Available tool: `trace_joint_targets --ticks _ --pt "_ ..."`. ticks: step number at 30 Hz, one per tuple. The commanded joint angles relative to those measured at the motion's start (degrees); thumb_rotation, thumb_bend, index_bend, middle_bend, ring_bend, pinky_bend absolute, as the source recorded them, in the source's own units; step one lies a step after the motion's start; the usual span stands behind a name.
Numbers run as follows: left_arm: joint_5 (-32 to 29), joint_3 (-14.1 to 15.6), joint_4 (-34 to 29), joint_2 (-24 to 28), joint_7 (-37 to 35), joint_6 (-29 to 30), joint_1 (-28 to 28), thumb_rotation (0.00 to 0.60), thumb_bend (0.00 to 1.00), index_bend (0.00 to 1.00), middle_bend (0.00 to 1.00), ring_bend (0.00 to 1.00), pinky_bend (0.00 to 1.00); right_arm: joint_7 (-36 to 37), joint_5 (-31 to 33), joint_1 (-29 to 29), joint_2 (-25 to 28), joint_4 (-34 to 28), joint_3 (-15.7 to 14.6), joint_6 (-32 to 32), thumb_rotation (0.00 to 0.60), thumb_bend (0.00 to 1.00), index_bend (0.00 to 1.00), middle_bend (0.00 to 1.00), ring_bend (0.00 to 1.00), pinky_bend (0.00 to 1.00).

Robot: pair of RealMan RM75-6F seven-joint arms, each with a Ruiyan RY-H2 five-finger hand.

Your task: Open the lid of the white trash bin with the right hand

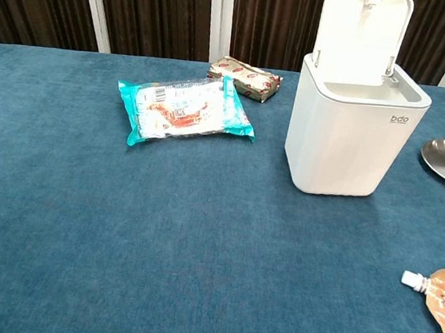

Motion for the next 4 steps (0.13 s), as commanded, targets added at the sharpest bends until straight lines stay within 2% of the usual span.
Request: trace_joint_targets --ticks 1,4 --pt "0.5 0.4 0.0 0.4 -0.4 -0.6 -0.2 0.6 0.1 0.22 0.08 0.02 0.1 1.3 0.0 -1.1 1.4 -0.8 0.5 0.3 0.6 0.27 0.02 0.04 0.06 0.09" --pt "0.5 0.4 -0.1 0.3 0.0 -0.9 -0.4 0.6 0.1 0.22 0.08 0.02 0.1 1.8 -0.3 -1.6 1.7 -0.9 0.9 0.5 0.6 0.26 0.02 0.04 0.06 0.09"
